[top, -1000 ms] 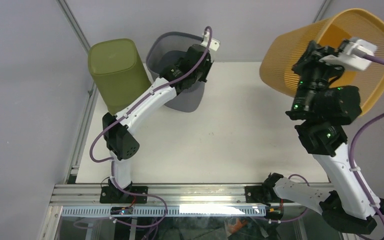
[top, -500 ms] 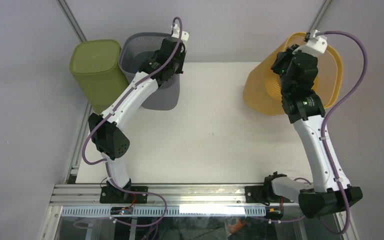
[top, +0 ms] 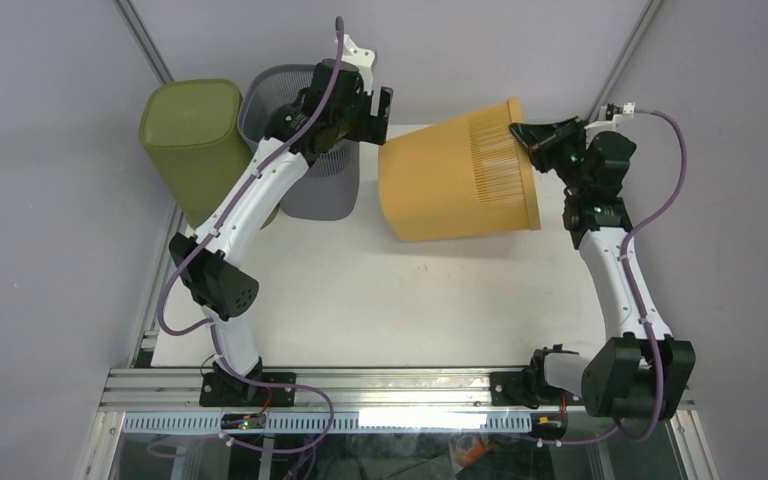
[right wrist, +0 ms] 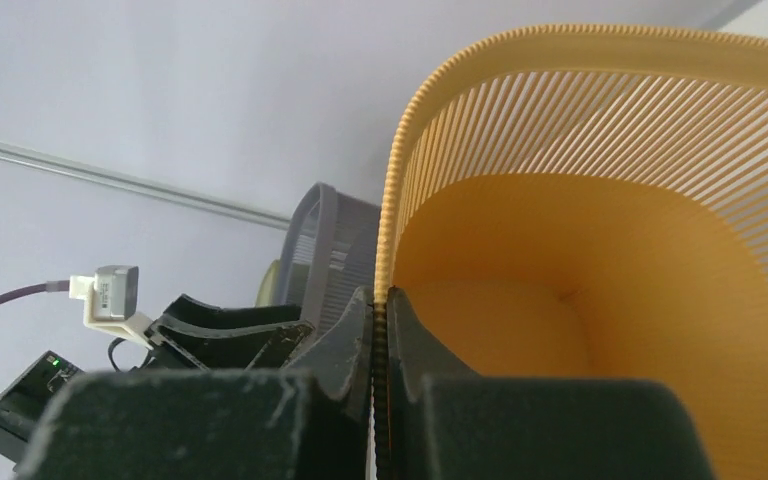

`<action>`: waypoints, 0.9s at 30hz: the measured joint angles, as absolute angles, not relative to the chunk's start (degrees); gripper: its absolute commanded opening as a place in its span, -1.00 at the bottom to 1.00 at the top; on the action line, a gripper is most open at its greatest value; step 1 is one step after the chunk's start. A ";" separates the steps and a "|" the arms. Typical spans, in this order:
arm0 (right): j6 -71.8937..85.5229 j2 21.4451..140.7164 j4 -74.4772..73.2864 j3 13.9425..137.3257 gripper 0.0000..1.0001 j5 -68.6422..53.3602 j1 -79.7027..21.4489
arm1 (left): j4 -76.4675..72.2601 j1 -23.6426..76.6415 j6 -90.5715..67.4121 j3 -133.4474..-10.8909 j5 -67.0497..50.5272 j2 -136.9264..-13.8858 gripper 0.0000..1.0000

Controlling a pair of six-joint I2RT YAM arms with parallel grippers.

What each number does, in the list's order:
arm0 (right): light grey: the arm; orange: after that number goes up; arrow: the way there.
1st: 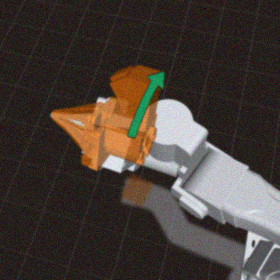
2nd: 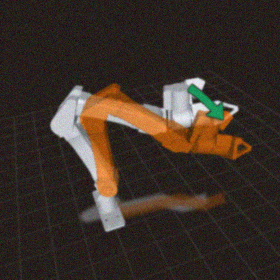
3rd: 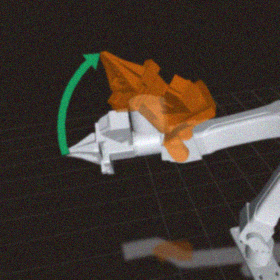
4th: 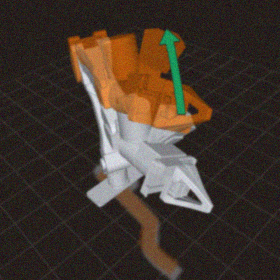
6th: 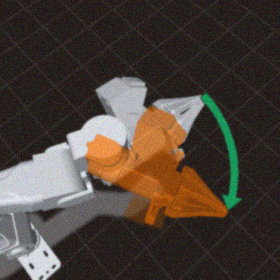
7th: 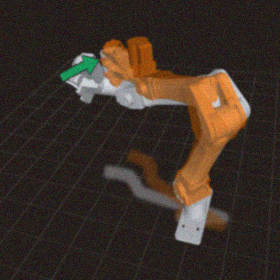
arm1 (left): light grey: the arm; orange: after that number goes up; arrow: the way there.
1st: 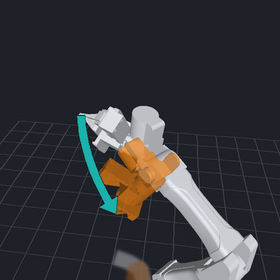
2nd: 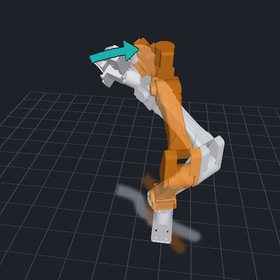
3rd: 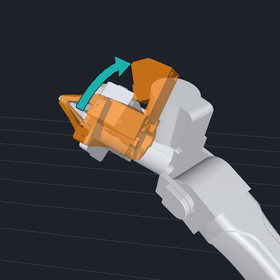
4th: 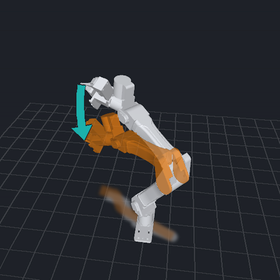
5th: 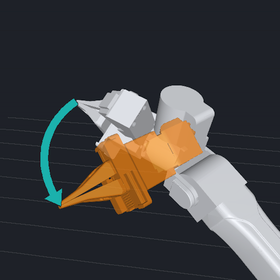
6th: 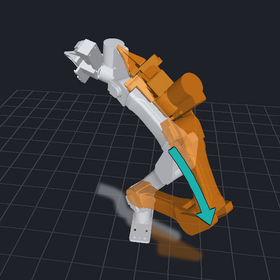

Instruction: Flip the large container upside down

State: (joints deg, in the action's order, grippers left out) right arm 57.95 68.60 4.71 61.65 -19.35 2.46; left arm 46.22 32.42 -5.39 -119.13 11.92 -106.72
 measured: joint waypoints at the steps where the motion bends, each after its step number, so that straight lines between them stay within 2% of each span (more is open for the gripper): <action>1: 59.83 68.77 6.31 60.31 -1.00 -21.26 2.57 | 46.19 32.42 -5.96 -119.85 10.96 -106.52 0.69; 9: 71.61 70.59 20.88 46.89 -1.00 -25.56 5.21 | 46.26 32.42 -8.56 -121.56 4.01 -103.59 0.75; 15: 69.82 68.90 15.57 45.10 -1.00 -25.28 5.39 | 46.24 32.42 -10.52 -121.54 -0.16 -102.72 0.80; 19: 65.76 65.78 9.61 45.58 -0.52 -24.47 5.39 | 46.11 32.42 -12.64 -119.04 -2.72 -102.15 0.81; 23: 59.22 63.37 1.56 45.93 -0.23 -22.39 5.39 | 46.09 32.69 -14.92 -113.78 -4.56 -100.75 0.81; 27: 51.62 63.20 -7.64 49.34 0.21 -20.58 5.39 | 46.02 33.23 -17.52 -107.79 -5.32 -98.96 0.81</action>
State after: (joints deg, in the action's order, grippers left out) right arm 51.62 63.20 -7.64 49.34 -20.58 5.39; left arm 46.02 33.23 -17.52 -107.79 -5.32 -98.96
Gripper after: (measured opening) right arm 0.474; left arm 0.903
